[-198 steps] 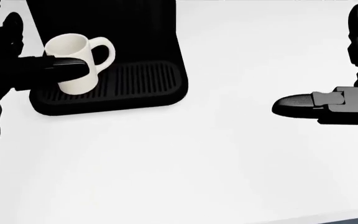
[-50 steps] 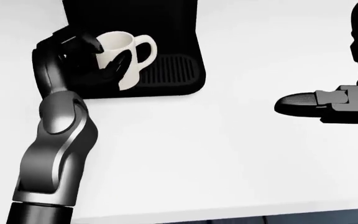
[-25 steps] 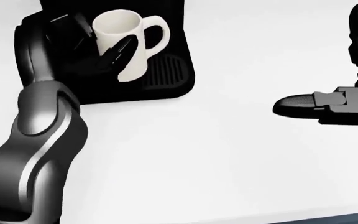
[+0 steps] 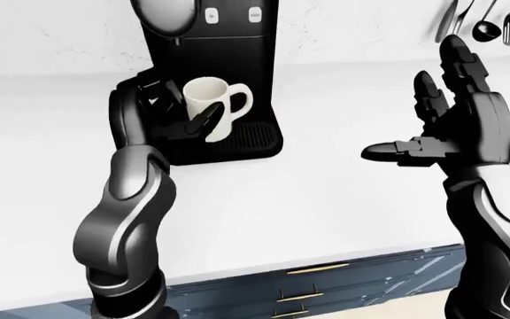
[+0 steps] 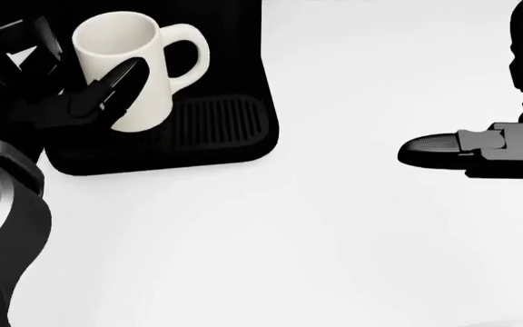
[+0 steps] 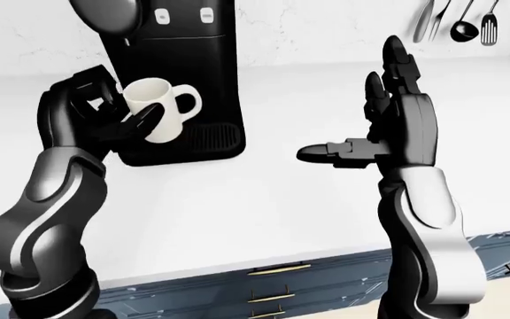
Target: Pick the mug from under the coffee machine dispenser and place it on the counter.
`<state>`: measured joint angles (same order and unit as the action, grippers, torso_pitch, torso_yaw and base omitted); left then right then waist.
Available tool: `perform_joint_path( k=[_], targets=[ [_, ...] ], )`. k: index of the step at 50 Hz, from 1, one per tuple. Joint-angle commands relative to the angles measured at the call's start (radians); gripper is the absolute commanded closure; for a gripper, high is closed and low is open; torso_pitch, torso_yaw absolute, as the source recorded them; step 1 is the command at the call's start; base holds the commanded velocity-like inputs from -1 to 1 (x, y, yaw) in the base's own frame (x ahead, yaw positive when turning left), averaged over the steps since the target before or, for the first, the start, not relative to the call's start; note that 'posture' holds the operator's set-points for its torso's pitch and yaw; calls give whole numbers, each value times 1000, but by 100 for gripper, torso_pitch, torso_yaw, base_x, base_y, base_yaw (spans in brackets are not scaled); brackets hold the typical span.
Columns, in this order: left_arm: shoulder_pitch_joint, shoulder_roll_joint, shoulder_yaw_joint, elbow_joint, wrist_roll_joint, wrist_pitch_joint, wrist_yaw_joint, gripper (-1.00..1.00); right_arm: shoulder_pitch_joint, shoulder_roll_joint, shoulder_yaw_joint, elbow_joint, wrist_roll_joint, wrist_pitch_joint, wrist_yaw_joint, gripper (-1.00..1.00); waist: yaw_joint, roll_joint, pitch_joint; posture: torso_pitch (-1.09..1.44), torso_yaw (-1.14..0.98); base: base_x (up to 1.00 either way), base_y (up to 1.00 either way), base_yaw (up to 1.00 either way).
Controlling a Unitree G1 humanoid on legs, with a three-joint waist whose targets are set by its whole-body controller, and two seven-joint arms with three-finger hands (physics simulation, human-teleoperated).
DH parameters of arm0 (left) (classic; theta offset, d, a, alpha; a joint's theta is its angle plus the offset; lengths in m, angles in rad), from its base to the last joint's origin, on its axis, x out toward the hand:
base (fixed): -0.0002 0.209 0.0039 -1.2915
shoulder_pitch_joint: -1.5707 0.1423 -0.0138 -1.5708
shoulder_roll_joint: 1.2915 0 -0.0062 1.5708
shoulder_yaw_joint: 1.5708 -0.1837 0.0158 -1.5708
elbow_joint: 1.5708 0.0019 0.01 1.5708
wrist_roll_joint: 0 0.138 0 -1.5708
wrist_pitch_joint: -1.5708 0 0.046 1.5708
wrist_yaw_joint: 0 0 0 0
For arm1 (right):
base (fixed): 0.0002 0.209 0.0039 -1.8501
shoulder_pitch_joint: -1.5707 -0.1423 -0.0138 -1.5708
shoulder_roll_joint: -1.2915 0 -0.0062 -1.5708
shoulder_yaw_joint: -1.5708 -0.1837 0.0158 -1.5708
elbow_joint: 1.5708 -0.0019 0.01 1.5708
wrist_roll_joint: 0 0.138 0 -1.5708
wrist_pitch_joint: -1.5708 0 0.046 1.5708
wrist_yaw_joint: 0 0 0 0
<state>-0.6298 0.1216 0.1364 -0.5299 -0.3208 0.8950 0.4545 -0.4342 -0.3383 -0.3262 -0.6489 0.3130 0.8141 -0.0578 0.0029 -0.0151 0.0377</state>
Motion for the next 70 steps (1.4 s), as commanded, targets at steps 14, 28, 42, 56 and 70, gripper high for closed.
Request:
perform_joint_path(
  k=[14,28,42,56,70],
  targets=[
    [117,41,72,-100,-57,-70,-59,100,-19,-5,-6,-27,-13,-33,3,-100,2,2,-20,0,0,0,0,0],
    [250,83,115,-125,-128,-167,-124,100,-14,-1,-3,-16,-24,-44,10,-100,5,5,-21,0,0,0,0,0],
    [347,64,123,-106,-50,-257,-209,100,-15,-3,-6,-17,-24,-41,11,-100,5,8,-23,0,0,0,0,0],
    [416,24,105,29,64,-433,-275,100,-12,-1,-4,-12,-29,-48,15,-100,6,4,-27,0,0,0,0,0],
    [467,-8,81,125,120,-556,-309,100,-21,-6,-5,-10,-26,-43,14,-100,7,8,-33,0,0,0,0,0]
  ],
)
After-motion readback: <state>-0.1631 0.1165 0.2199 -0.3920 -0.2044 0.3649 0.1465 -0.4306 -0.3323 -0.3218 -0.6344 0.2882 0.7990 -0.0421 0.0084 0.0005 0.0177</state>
